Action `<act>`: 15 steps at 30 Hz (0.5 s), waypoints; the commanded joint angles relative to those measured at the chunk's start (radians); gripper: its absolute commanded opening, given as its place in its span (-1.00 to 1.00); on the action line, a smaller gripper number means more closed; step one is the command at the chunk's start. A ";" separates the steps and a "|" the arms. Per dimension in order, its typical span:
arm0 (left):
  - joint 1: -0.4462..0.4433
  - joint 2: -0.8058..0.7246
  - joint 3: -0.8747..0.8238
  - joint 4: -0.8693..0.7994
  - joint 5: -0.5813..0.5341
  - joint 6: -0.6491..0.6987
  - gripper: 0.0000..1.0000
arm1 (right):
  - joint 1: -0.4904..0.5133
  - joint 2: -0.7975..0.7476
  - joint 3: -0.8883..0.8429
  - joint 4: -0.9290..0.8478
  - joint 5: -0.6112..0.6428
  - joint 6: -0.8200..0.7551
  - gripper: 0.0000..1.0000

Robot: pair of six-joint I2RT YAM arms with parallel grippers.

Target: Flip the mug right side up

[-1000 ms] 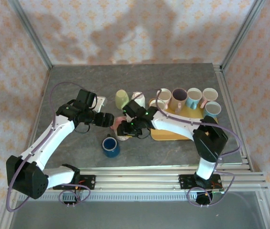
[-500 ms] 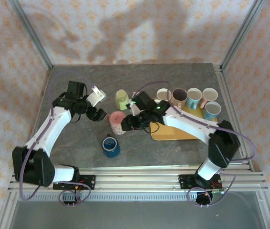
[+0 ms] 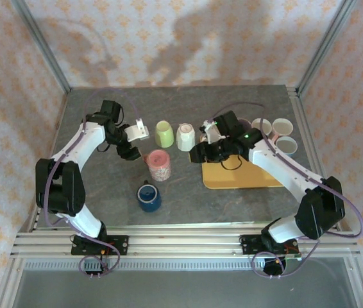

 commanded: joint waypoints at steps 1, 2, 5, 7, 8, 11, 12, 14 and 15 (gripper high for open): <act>-0.045 0.008 0.010 -0.010 -0.053 0.170 0.52 | -0.033 -0.023 -0.005 -0.014 -0.069 -0.051 0.00; -0.062 0.018 0.018 -0.027 -0.069 0.206 0.52 | -0.046 -0.022 -0.002 -0.019 -0.080 -0.060 0.00; -0.091 0.037 0.024 -0.052 -0.083 0.261 0.49 | -0.077 -0.022 0.005 -0.025 -0.099 -0.073 0.00; -0.104 0.044 0.021 -0.076 -0.087 0.323 0.48 | -0.094 -0.024 0.010 -0.025 -0.114 -0.077 0.00; -0.110 0.044 0.017 -0.079 -0.093 0.339 0.48 | -0.100 -0.025 0.010 -0.019 -0.123 -0.076 0.00; -0.123 0.062 0.028 -0.095 -0.114 0.353 0.50 | -0.110 -0.026 0.021 -0.008 -0.140 -0.069 0.00; -0.125 0.063 0.030 -0.095 -0.110 0.356 0.49 | -0.112 -0.023 0.026 -0.007 -0.143 -0.069 0.00; -0.131 0.072 0.035 -0.112 -0.108 0.407 0.48 | -0.114 -0.015 0.034 -0.009 -0.148 -0.069 0.00; -0.132 0.077 0.042 -0.118 -0.107 0.417 0.48 | -0.115 -0.012 0.037 -0.009 -0.151 -0.068 0.00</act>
